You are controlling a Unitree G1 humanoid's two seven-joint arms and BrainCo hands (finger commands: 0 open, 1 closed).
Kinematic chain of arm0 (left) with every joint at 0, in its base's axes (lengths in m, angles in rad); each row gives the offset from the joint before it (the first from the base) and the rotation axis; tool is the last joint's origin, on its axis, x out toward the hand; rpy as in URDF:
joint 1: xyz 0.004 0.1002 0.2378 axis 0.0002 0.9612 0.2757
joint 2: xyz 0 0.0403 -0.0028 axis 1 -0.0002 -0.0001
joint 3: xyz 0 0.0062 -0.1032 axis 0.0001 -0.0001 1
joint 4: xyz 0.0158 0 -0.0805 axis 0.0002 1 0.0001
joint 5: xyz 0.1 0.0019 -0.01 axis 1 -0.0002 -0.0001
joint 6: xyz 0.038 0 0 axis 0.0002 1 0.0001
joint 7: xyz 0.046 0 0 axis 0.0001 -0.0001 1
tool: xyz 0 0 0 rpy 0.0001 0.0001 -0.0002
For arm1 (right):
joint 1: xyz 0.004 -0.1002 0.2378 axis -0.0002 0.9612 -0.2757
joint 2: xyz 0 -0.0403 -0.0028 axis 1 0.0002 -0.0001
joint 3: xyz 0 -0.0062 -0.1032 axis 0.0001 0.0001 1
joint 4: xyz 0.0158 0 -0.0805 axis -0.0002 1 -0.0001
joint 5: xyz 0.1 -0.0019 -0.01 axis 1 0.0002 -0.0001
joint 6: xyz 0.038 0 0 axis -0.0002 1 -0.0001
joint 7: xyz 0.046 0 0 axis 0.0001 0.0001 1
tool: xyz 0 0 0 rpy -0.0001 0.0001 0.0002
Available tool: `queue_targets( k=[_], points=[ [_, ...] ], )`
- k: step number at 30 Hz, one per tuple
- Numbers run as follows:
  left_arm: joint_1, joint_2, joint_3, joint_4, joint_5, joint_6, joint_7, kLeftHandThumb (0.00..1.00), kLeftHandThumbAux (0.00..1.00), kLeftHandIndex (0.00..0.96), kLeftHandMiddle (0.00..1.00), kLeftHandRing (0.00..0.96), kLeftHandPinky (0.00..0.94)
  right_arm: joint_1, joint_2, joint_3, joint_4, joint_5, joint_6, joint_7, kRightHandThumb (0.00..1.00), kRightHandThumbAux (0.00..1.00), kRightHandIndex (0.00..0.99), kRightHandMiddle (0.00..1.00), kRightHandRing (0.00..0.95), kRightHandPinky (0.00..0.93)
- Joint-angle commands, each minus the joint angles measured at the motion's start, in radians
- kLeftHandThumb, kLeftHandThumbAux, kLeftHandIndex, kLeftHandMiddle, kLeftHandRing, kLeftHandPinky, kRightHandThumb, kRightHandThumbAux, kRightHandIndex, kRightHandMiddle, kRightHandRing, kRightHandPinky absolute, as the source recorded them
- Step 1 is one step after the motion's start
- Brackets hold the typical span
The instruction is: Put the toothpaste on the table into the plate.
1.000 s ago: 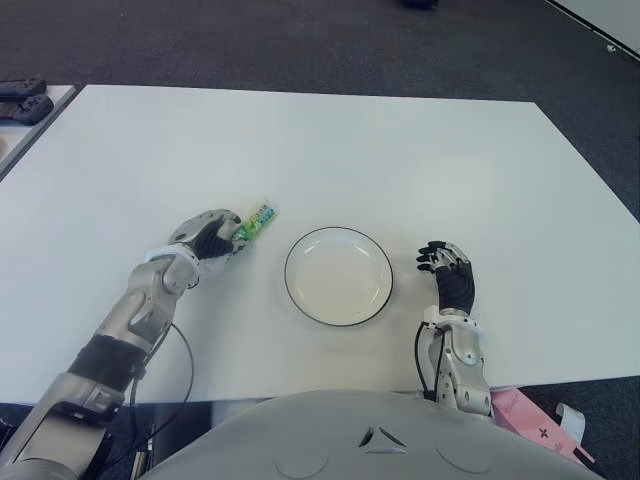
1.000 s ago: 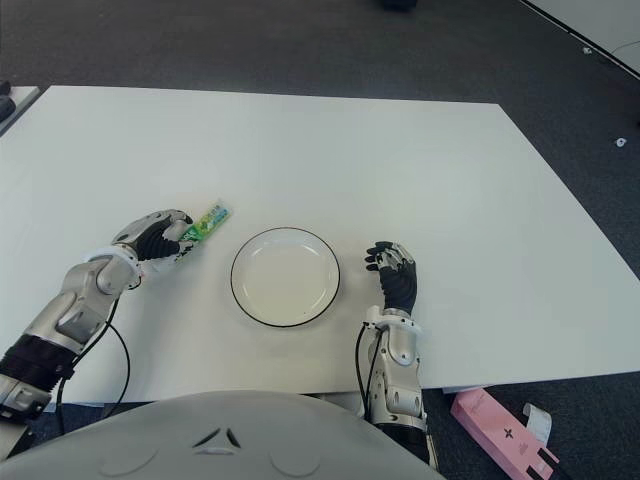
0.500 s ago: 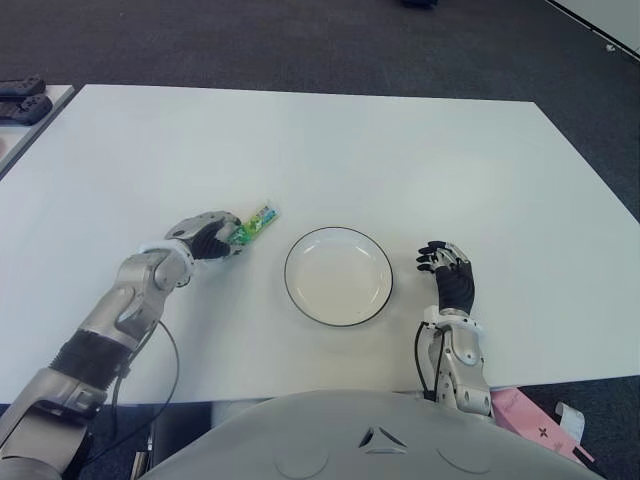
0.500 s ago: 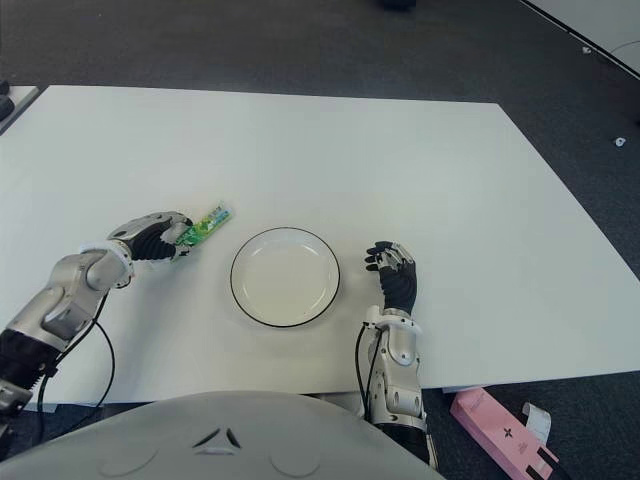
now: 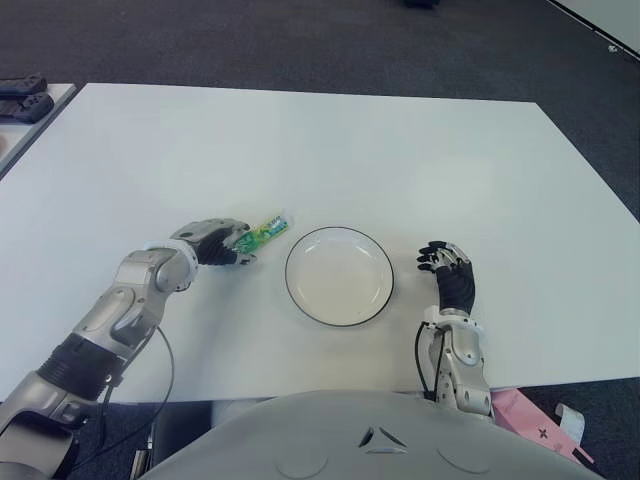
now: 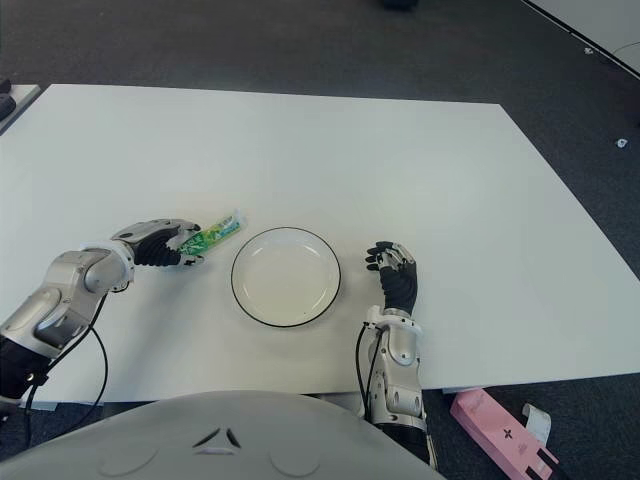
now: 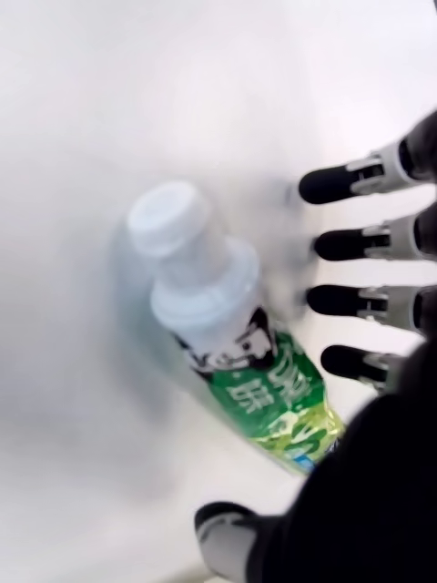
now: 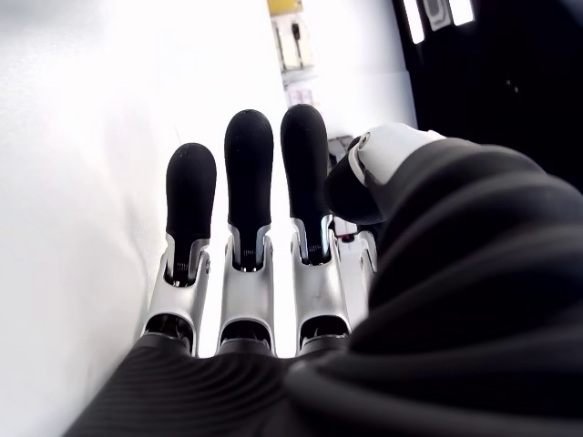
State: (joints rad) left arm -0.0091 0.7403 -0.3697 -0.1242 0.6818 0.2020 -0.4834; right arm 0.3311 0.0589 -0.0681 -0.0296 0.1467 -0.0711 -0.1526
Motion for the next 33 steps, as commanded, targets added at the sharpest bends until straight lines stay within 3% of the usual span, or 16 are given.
queue_targets(
  k=[1, 15, 16, 22, 28, 33],
  points=[
    [0.042, 0.008, -0.029, -0.004, 0.011, -0.028, -0.042, 0.241, 0.34, 0.167, 0.339, 0.338, 0.355, 0.024, 0.045, -0.001, 0.048, 0.002, 0.048, -0.017, 0.71, 0.724, 0.43, 0.539, 0.529, 0.525],
    [0.053, 0.003, -0.03, 0.002, 0.059, -0.067, -0.024, 0.328, 0.312, 0.244, 0.44, 0.412, 0.412, 0.029, 0.048, 0.001, 0.044, 0.003, 0.047, -0.027, 0.71, 0.725, 0.429, 0.535, 0.527, 0.522],
    [0.055, 0.0, -0.029, 0.001, 0.066, -0.064, -0.019, 0.391, 0.329, 0.25, 0.435, 0.408, 0.412, 0.03, 0.049, 0.0, 0.044, 0.004, 0.047, -0.028, 0.71, 0.725, 0.429, 0.535, 0.527, 0.523],
    [0.083, -0.035, -0.016, -0.004, 0.098, -0.024, 0.028, 0.611, 0.344, 0.306, 0.426, 0.409, 0.418, 0.031, 0.048, -0.004, 0.046, 0.006, 0.044, -0.029, 0.71, 0.725, 0.429, 0.538, 0.527, 0.524],
    [0.106, -0.088, -0.008, -0.011, 0.13, 0.043, 0.062, 0.709, 0.348, 0.331, 0.422, 0.413, 0.389, 0.034, 0.044, -0.006, 0.047, 0.008, 0.038, -0.023, 0.709, 0.725, 0.429, 0.537, 0.526, 0.521],
    [0.129, -0.169, -0.007, -0.019, 0.175, 0.144, 0.11, 0.765, 0.371, 0.336, 0.432, 0.426, 0.38, 0.037, 0.044, -0.007, 0.042, 0.009, 0.038, -0.023, 0.709, 0.725, 0.429, 0.535, 0.526, 0.522]
  ],
)
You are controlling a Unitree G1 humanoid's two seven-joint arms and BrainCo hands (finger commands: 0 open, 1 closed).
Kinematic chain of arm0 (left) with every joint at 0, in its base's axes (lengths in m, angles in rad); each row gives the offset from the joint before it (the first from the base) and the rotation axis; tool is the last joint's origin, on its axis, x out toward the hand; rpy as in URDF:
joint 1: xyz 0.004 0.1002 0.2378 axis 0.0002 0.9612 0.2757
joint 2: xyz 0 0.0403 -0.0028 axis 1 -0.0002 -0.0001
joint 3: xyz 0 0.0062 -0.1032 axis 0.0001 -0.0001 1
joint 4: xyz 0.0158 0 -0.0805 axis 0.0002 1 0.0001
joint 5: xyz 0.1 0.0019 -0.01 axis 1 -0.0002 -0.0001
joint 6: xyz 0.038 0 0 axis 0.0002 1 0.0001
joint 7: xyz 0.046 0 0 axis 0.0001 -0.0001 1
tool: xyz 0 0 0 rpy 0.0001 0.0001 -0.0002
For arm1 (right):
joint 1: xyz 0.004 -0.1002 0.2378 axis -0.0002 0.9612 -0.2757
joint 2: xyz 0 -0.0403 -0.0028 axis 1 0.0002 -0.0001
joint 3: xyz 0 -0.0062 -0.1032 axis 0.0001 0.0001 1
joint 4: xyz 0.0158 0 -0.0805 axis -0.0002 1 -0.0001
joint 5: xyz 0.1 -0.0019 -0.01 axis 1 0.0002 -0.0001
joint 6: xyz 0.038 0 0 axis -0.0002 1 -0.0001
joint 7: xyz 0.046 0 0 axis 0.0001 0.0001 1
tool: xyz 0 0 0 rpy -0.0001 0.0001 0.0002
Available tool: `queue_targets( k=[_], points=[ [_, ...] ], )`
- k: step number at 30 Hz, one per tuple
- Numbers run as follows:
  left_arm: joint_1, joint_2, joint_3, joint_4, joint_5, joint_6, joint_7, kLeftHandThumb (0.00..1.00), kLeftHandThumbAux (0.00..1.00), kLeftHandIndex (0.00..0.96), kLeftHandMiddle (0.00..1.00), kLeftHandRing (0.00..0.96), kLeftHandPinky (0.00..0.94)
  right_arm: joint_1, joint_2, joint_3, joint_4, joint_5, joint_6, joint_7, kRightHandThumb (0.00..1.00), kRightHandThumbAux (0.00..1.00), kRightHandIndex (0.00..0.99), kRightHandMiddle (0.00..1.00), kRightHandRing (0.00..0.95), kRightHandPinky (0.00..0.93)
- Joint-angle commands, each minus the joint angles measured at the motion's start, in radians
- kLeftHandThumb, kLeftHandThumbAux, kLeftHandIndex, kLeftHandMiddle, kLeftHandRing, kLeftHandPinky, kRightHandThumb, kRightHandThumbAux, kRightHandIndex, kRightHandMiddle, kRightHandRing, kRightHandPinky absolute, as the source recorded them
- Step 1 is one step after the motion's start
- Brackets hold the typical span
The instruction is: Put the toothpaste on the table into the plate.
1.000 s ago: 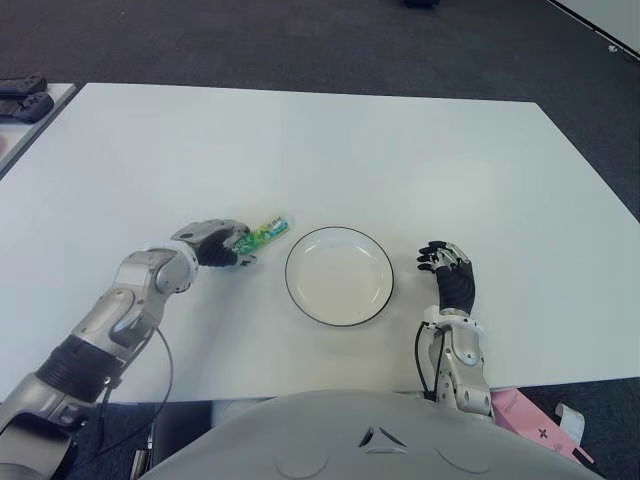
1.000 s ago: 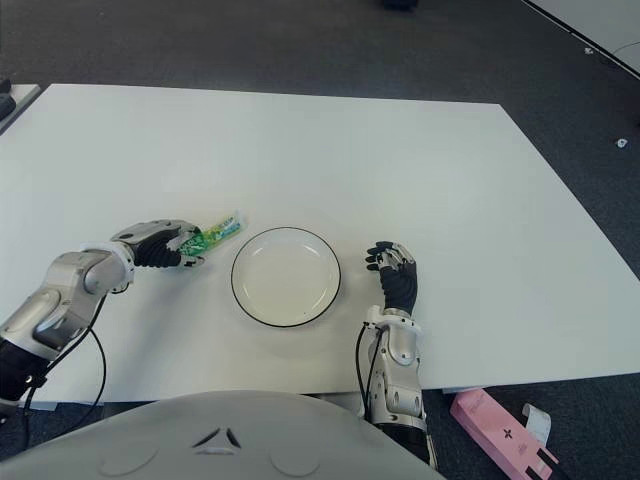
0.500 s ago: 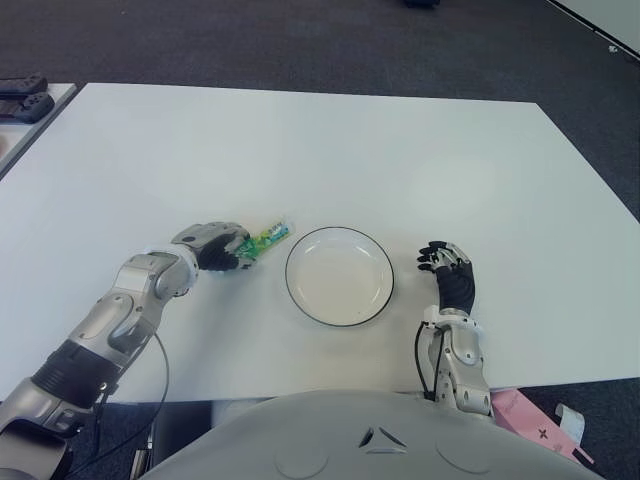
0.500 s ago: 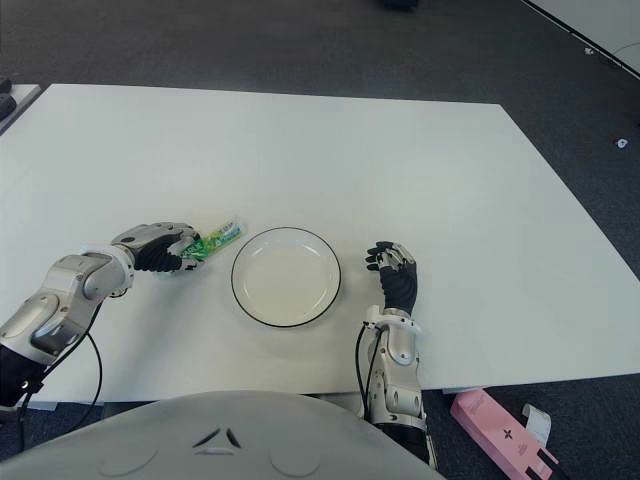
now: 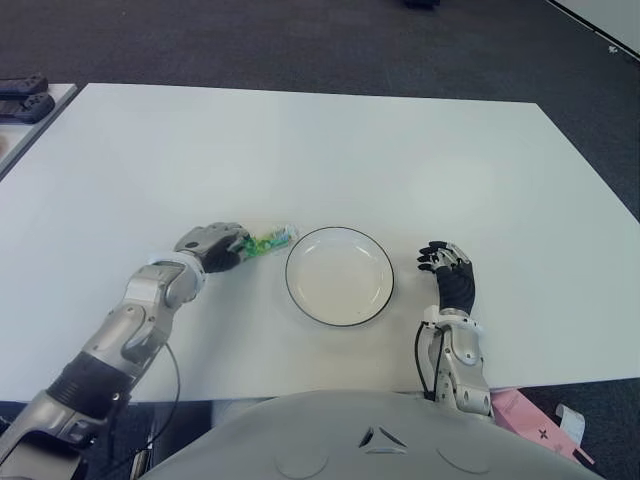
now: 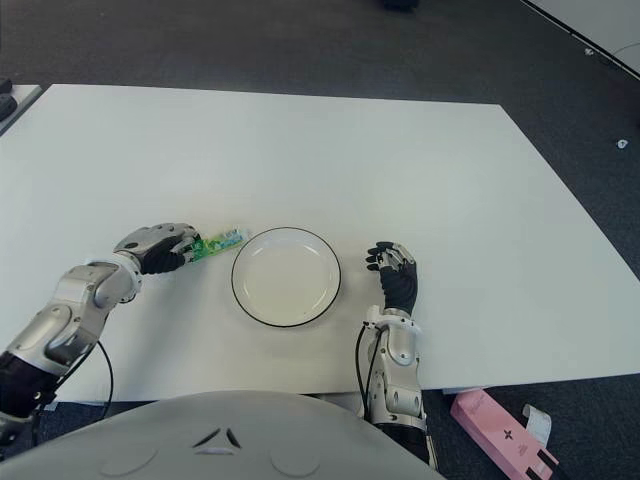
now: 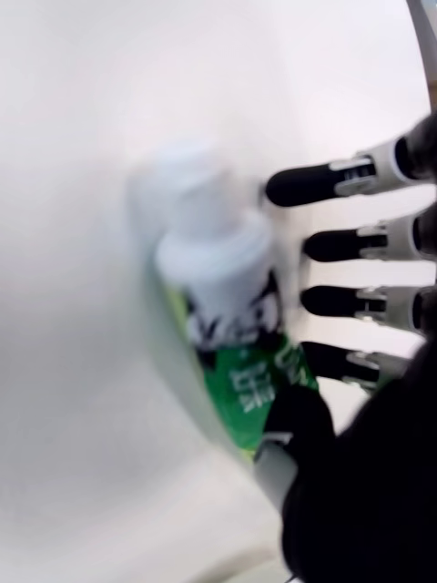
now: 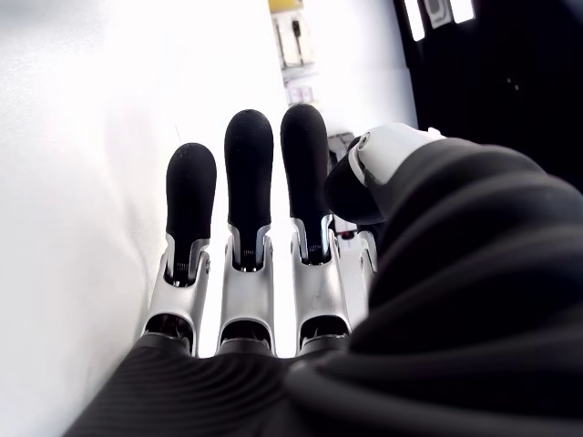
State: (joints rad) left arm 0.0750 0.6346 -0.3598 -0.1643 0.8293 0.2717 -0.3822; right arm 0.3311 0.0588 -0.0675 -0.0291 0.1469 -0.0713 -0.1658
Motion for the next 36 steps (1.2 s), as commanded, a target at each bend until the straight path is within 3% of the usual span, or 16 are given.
queue_targets(
  k=[1, 4, 7, 12, 24, 36],
  points=[
    [0.047, -0.071, -0.017, 0.02, 0.033, 0.084, 0.014, 0.773, 0.381, 0.34, 0.437, 0.43, 0.382, 0.037, 0.044, -0.008, 0.041, 0.009, 0.039, -0.009, 0.708, 0.725, 0.429, 0.535, 0.526, 0.523],
    [0.055, -0.115, -0.033, 0.047, 0.081, 0.121, 0.078, 0.792, 0.406, 0.359, 0.484, 0.486, 0.447, 0.038, 0.044, -0.008, 0.038, 0.01, 0.041, -0.01, 0.708, 0.725, 0.429, 0.535, 0.527, 0.525],
    [0.053, -0.156, -0.059, 0.119, 0.13, 0.132, 0.18, 0.829, 0.581, 0.381, 0.516, 0.631, 0.629, 0.04, 0.043, -0.007, 0.035, 0.011, 0.043, -0.008, 0.708, 0.725, 0.429, 0.535, 0.528, 0.524],
    [0.015, -0.205, -0.086, 0.348, 0.167, 0.087, 0.4, 0.846, 0.652, 0.396, 0.533, 0.721, 0.766, 0.042, 0.04, -0.01, 0.032, 0.014, 0.041, -0.005, 0.708, 0.725, 0.429, 0.535, 0.527, 0.523],
    [0.006, -0.179, -0.122, 0.43, 0.223, 0.04, 0.58, 0.851, 0.669, 0.398, 0.535, 0.798, 0.79, 0.042, 0.041, -0.02, 0.032, 0.025, 0.039, -0.001, 0.708, 0.725, 0.429, 0.535, 0.529, 0.518],
    [-0.002, -0.18, -0.12, 0.455, 0.218, 0.023, 0.609, 0.853, 0.669, 0.399, 0.535, 0.817, 0.781, 0.037, 0.037, -0.022, 0.039, 0.017, 0.033, 0.005, 0.708, 0.725, 0.429, 0.53, 0.521, 0.515]
  ],
)
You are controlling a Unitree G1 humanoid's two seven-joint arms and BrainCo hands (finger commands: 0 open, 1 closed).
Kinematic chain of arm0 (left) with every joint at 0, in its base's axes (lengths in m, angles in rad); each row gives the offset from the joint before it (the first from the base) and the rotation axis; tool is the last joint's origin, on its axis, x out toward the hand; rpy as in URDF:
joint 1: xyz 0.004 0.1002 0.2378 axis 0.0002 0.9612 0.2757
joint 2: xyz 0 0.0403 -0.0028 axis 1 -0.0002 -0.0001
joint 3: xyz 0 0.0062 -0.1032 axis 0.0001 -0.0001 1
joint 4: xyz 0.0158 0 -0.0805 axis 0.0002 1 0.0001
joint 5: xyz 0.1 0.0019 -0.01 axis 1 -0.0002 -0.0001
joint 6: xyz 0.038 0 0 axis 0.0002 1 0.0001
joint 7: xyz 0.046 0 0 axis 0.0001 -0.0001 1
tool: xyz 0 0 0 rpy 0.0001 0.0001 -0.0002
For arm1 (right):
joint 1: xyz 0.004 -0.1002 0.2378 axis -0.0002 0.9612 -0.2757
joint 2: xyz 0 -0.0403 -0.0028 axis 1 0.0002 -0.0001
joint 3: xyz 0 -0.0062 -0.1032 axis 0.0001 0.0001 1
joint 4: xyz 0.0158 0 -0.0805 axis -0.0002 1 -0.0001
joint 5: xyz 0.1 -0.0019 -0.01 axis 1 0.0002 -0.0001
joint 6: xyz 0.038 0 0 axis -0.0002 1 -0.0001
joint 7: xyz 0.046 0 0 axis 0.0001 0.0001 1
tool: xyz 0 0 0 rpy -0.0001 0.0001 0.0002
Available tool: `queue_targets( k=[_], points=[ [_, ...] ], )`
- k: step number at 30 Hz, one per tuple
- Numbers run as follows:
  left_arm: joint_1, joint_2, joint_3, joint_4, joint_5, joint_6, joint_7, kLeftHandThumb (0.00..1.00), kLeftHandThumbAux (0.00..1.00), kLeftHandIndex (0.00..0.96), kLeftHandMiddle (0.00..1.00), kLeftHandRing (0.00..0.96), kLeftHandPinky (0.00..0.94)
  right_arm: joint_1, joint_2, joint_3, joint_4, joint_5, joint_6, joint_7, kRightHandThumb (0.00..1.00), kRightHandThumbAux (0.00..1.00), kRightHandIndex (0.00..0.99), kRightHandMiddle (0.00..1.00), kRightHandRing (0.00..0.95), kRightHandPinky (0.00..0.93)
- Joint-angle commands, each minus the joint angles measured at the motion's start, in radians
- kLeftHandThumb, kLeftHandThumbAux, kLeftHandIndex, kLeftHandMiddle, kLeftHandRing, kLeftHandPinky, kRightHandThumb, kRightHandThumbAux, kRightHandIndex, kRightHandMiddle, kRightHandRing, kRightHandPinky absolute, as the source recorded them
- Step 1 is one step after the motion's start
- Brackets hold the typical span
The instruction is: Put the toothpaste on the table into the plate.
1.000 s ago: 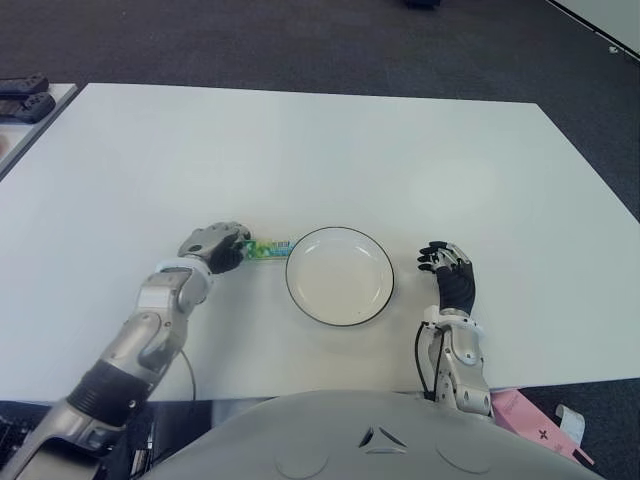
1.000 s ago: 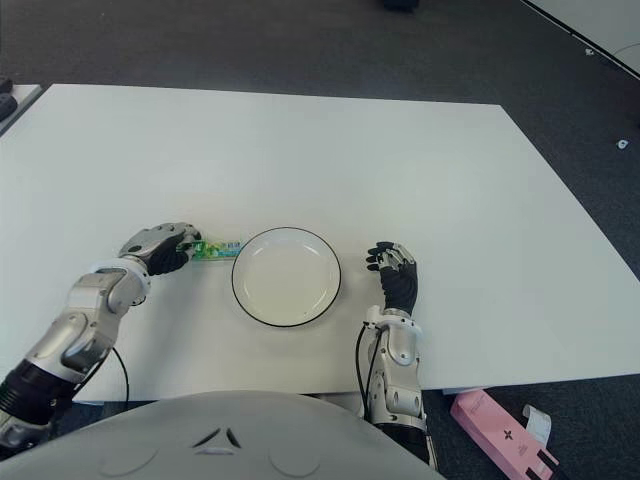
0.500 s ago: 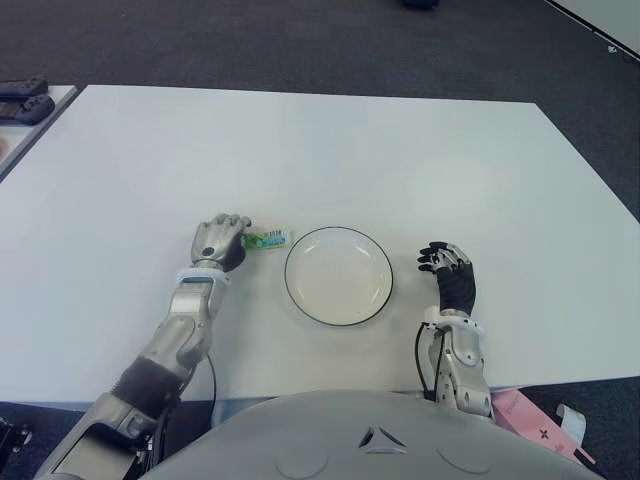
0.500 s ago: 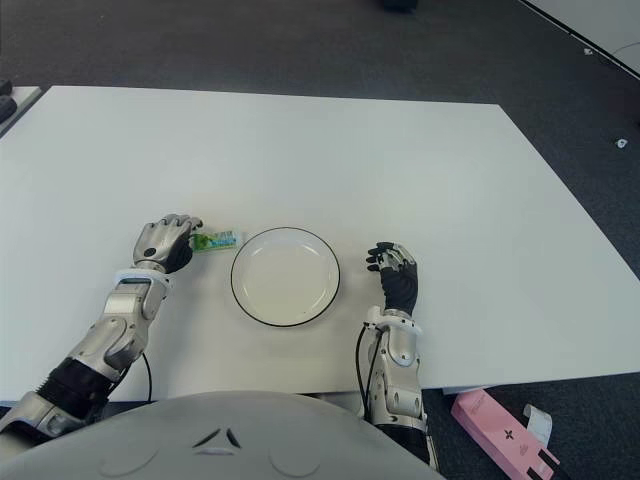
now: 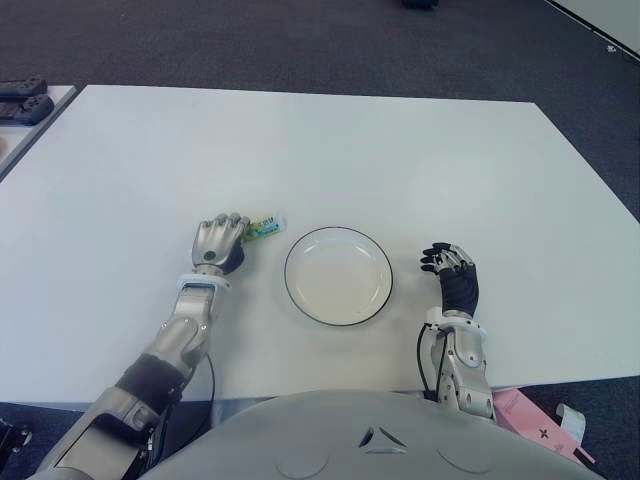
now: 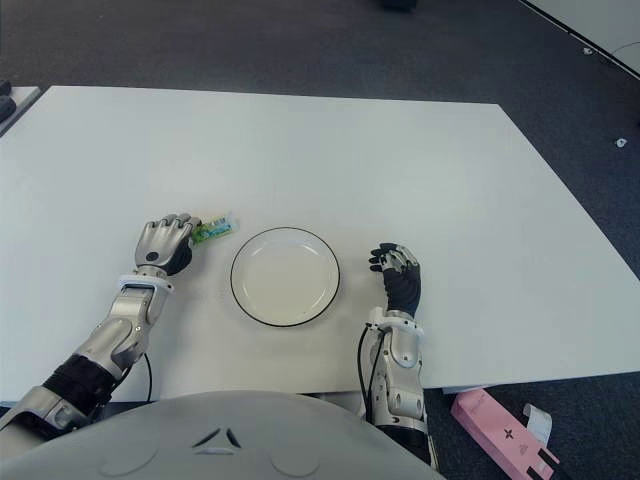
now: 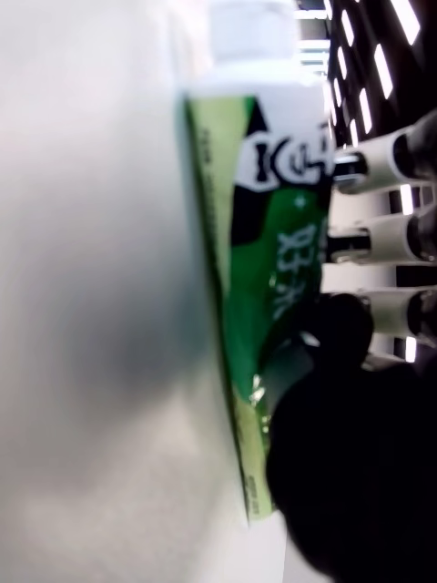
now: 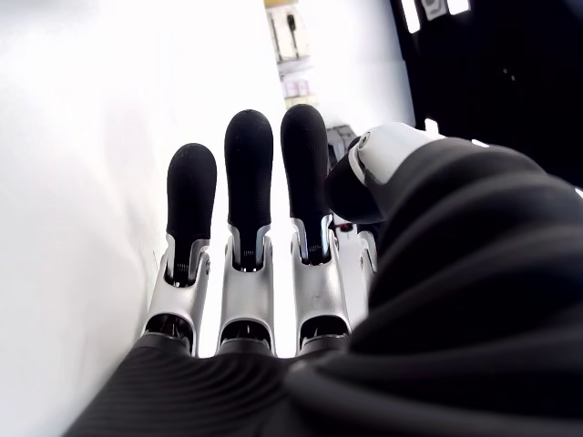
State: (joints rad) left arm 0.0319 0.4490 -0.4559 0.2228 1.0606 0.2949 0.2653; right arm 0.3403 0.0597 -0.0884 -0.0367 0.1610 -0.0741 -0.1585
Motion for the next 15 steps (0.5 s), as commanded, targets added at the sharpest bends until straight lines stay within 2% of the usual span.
queue_targets(
  k=[1, 9, 15],
  points=[
    [0.041, 0.006, -0.022, 0.067, -0.014, -0.002, -0.038, 0.853, 0.669, 0.399, 0.534, 0.817, 0.779, 0.028, 0.036, 0.0, 0.047, 0.002, 0.035, -0.002, 0.708, 0.725, 0.429, 0.53, 0.521, 0.515],
    [0.044, 0.006, -0.011, 0.053, -0.024, -0.005, -0.042, 0.853, 0.669, 0.398, 0.53, 0.806, 0.753, 0.022, 0.037, -0.002, 0.05, 0.002, 0.039, -0.003, 0.708, 0.725, 0.429, 0.532, 0.526, 0.526],
    [0.047, 0.017, 0.015, 0.014, -0.036, -0.014, -0.032, 0.852, 0.669, 0.398, 0.532, 0.807, 0.781, 0.018, 0.039, -0.002, 0.05, 0.003, 0.045, -0.005, 0.708, 0.725, 0.429, 0.533, 0.531, 0.53]
  ],
)
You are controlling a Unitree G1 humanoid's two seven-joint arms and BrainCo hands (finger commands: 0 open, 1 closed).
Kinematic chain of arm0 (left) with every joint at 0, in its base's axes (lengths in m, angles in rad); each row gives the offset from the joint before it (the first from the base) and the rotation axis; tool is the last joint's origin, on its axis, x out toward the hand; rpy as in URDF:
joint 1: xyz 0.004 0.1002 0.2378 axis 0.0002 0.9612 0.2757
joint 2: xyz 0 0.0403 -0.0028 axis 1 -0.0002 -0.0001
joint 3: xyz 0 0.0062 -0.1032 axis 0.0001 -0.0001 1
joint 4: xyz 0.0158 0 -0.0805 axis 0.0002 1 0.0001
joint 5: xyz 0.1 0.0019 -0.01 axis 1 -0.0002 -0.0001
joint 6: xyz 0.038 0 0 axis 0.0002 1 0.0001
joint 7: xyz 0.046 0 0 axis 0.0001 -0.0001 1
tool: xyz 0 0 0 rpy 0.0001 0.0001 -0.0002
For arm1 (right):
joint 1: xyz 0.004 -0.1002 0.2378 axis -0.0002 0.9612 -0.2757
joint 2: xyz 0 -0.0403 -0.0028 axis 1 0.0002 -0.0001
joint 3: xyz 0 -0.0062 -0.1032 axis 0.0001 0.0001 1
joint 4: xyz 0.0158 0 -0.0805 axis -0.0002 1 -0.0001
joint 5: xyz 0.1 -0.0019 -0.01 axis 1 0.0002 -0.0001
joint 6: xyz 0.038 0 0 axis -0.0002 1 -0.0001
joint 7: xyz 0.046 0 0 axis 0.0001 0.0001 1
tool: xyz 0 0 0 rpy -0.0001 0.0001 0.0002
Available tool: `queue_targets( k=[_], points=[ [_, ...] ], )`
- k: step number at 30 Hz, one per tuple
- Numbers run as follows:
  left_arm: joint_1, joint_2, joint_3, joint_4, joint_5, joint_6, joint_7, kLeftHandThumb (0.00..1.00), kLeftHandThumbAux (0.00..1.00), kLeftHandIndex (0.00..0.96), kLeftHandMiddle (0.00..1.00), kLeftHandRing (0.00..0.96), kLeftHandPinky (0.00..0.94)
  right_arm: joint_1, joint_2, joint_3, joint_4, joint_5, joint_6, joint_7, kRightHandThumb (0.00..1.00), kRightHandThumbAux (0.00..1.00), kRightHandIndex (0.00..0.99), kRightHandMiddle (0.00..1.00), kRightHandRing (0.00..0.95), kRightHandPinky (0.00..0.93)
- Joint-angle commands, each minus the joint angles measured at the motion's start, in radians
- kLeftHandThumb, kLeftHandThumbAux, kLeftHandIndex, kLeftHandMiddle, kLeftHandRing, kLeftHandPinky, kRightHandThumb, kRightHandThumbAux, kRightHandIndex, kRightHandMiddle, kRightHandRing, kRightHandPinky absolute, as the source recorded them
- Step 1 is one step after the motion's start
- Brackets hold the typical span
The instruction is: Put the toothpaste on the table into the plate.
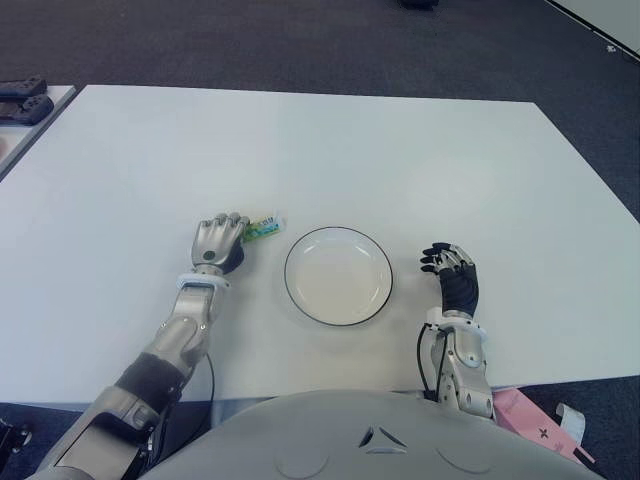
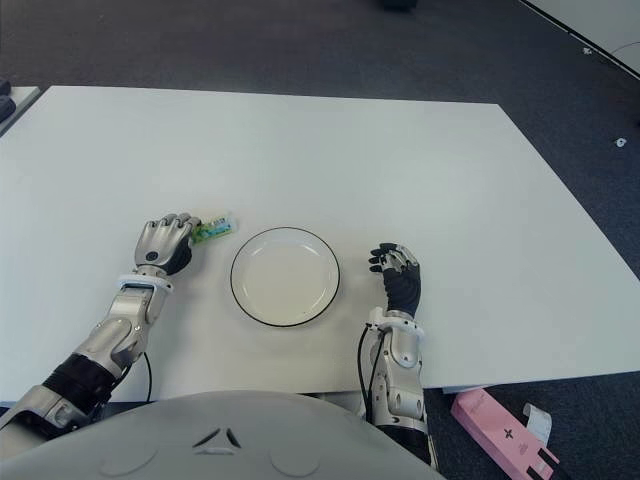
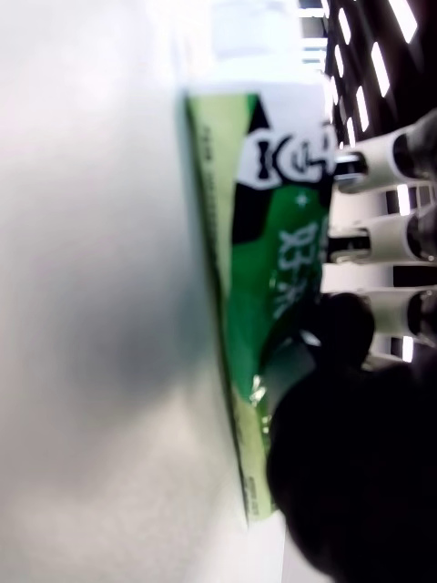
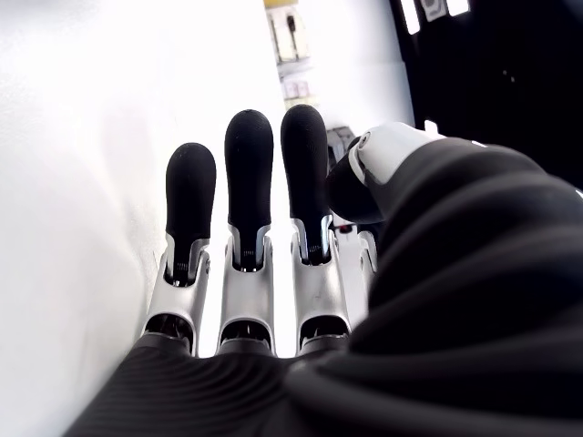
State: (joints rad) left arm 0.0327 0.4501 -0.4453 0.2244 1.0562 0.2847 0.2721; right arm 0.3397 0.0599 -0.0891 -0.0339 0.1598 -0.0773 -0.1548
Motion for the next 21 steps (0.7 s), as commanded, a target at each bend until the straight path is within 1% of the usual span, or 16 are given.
queue_targets(
  k=[1, 5, 6, 7, 9, 12, 13, 14, 16, 17, 18, 19, 20, 21],
  points=[
    [0.047, 0.02, 0.011, 0.001, -0.035, -0.007, -0.038, 0.851, 0.669, 0.398, 0.534, 0.808, 0.786, 0.019, 0.039, -0.001, 0.047, 0.004, 0.049, -0.009, 0.708, 0.725, 0.429, 0.533, 0.531, 0.529],
    [0.043, 0.043, 0.038, -0.039, -0.052, -0.019, -0.045, 0.851, 0.668, 0.401, 0.549, 0.805, 0.799, 0.018, 0.039, 0.0, 0.047, 0.004, 0.05, -0.01, 0.708, 0.725, 0.429, 0.533, 0.532, 0.529],
    [0.037, 0.051, 0.059, -0.054, -0.068, -0.026, -0.047, 0.851, 0.668, 0.401, 0.55, 0.805, 0.801, 0.018, 0.039, 0.001, 0.046, 0.003, 0.051, -0.011, 0.708, 0.725, 0.429, 0.533, 0.532, 0.529],
    [0.034, 0.056, 0.074, -0.064, -0.079, -0.03, -0.049, 0.848, 0.667, 0.401, 0.561, 0.791, 0.762, 0.017, 0.039, 0.001, 0.045, 0.002, 0.053, -0.012, 0.708, 0.725, 0.429, 0.531, 0.53, 0.524],
    [0.03, 0.061, 0.096, -0.081, -0.097, -0.035, -0.054, 0.845, 0.667, 0.399, 0.567, 0.769, 0.722, 0.017, 0.04, 0.002, 0.043, 0.001, 0.055, -0.013, 0.708, 0.725, 0.429, 0.529, 0.527, 0.519],
    [0.048, 0.064, 0.14, -0.173, -0.131, -0.016, -0.104, 0.842, 0.666, 0.396, 0.558, 0.721, 0.663, 0.018, 0.039, 0.005, 0.04, -0.001, 0.059, -0.013, 0.708, 0.725, 0.429, 0.528, 0.525, 0.516],
    [0.055, 0.065, 0.153, -0.202, -0.14, -0.01, -0.122, 0.838, 0.668, 0.392, 0.547, 0.68, 0.622, 0.018, 0.039, 0.006, 0.039, -0.002, 0.059, -0.013, 0.708, 0.725, 0.429, 0.528, 0.525, 0.517],
    [0.062, 0.068, 0.166, -0.232, -0.148, -0.003, -0.142, 0.837, 0.668, 0.391, 0.543, 0.665, 0.607, 0.018, 0.039, 0.006, 0.038, -0.003, 0.061, -0.014, 0.708, 0.725, 0.429, 0.528, 0.525, 0.518],
    [0.069, 0.076, 0.18, -0.272, -0.157, 0.007, -0.182, 0.832, 0.67, 0.384, 0.53, 0.605, 0.549, 0.018, 0.038, 0.007, 0.036, -0.005, 0.063, -0.015, 0.708, 0.725, 0.429, 0.528, 0.525, 0.52],
    [0.071, 0.081, 0.185, -0.285, -0.159, 0.01, -0.201, 0.784, 0.679, 0.399, 0.553, 0.583, 0.528, 0.018, 0.038, 0.008, 0.036, -0.005, 0.063, -0.015, 0.708, 0.725, 0.429, 0.528, 0.525, 0.519],
    [0.071, 0.093, 0.19, -0.296, -0.164, 0.008, -0.227, 0.766, 0.682, 0.405, 0.561, 0.576, 0.521, 0.018, 0.039, 0.008, 0.036, -0.005, 0.064, -0.016, 0.708, 0.725, 0.429, 0.528, 0.525, 0.518],
    [0.071, 0.101, 0.194, -0.305, -0.167, 0.006, -0.245, 0.627, 0.579, 0.407, 0.55, 0.546, 0.499, 0.018, 0.04, 0.008, 0.035, -0.005, 0.064, -0.016, 0.708, 0.725, 0.429, 0.528, 0.525, 0.52],
    [0.07, 0.111, 0.198, -0.311, -0.173, 0.003, -0.268, 0.537, 0.513, 0.408, 0.543, 0.527, 0.485, 0.018, 0.041, 0.009, 0.035, -0.004, 0.063, -0.016, 0.708, 0.725, 0.429, 0.528, 0.525, 0.521],
    [0.07, 0.118, 0.202, -0.316, -0.177, 0.0, -0.285, 0.496, 0.486, 0.393, 0.533, 0.515, 0.476, 0.018, 0.041, 0.009, 0.035, -0.003, 0.063, -0.016, 0.708, 0.725, 0.429, 0.528, 0.526, 0.522]
  ],
)
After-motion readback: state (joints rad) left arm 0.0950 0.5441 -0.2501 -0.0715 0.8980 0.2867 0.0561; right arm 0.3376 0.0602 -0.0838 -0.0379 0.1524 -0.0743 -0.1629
